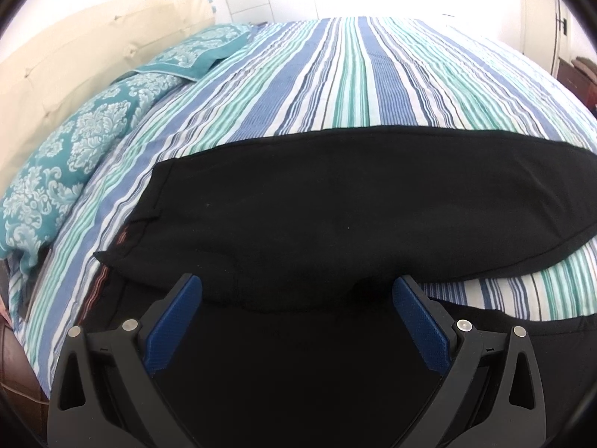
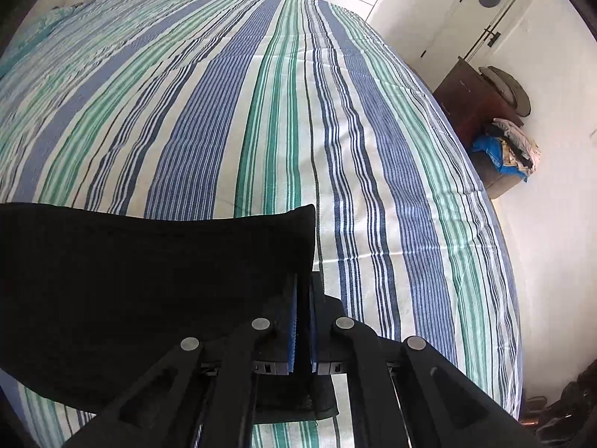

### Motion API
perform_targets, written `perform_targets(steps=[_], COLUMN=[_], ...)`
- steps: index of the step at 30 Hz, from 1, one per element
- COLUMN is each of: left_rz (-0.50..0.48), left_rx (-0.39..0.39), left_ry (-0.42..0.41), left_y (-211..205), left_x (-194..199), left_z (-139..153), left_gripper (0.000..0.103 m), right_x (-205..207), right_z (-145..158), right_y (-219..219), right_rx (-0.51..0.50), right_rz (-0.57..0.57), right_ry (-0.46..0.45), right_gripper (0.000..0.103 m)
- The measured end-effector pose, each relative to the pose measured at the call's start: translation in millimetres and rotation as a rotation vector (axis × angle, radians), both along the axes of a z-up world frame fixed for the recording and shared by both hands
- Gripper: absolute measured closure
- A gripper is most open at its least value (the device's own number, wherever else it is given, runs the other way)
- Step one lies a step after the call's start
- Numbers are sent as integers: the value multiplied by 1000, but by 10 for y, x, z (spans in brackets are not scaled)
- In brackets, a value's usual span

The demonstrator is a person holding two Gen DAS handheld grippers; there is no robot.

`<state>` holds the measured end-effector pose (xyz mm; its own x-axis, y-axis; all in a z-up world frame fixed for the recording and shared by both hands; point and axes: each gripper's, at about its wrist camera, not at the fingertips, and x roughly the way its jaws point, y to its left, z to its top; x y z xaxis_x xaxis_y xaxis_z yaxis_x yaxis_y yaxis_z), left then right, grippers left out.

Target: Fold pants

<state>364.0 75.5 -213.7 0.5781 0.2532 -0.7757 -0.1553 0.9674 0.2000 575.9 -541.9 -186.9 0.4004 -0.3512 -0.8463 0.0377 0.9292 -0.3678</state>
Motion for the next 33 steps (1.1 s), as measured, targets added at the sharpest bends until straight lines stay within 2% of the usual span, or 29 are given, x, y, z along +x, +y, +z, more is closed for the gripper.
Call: perform_targets(steps=[2,3,4,5,6,8,10,11,12,13,15,18,19,21,22,23,26,27,28,30,33], left_rz=[-8,-11,-17,-38,-78,-155,-158,-163,-169,-170,-169,-189,-188,-168,-141,-116,2,54,103,157,140], left_rx=[32,40,39,27,9,14,54,57,43,19,-26,0,17,18,15,4,3,2,-4,-29,12], left_ry=[30,34,30,32,54,151,109,114,124,124,134,135,133,148,154,152,144,136,126,109,126], left_y=[-21,-18,-14,-14,-28,-103,-185,-239,-286,-335,-452,-608,-610,-527,-442,-357,15,146,274,459,510], left_x=[15,20,9,-13,-40,-113,-275,-340,-393,-463,-610,-850,-922,-1039,-1100,-1158,-1343,-1397,-1436,-1560,-1690], left_z=[-60,-66,-53,-43,-64,-202,-180,-166,-159,-149,-154,-165,-149,-127,-128,-131,-123,-101,-65,-35,-72], left_gripper=[1,1,1,1,1,1,1,1,1,1,1,1,1,1,0,0,0,0,0,0,0], right_x=[26,-17,-137,-261,-362,-694,-1103,-1354,-1634,-1938,-2556,-3197,-3328,-3514,-3547,-3564,-3622,-3683,-3756,-3904,-3980], right_z=[-235,-252,-185,-92,28,312,522,592,630,629,473,19,-110,-146,-150,-172,-146,-100,-26,127,271], right_y=[4,-25,-50,-69,-65,22,289,462,654,853,1266,1676,1686,1566,1411,1189,351,106,-48,-72,295], right_rx=[-50,-68,-64,-33,-10,44,137,175,224,286,409,493,492,396,339,337,274,298,330,329,371], right_rz=[7,-14,-44,-75,-106,-117,-55,-23,13,51,117,150,143,167,148,99,-178,-292,-356,-388,-290], right_ry=[37,17,-17,-56,-101,-187,-203,-197,-188,-176,-126,15,28,-38,-52,-45,-92,-126,-173,-258,-316], right_gripper=[90,83,62,47,27,26,24,21,15,10,9,11,11,11,5,2,2,5,8,8,7])
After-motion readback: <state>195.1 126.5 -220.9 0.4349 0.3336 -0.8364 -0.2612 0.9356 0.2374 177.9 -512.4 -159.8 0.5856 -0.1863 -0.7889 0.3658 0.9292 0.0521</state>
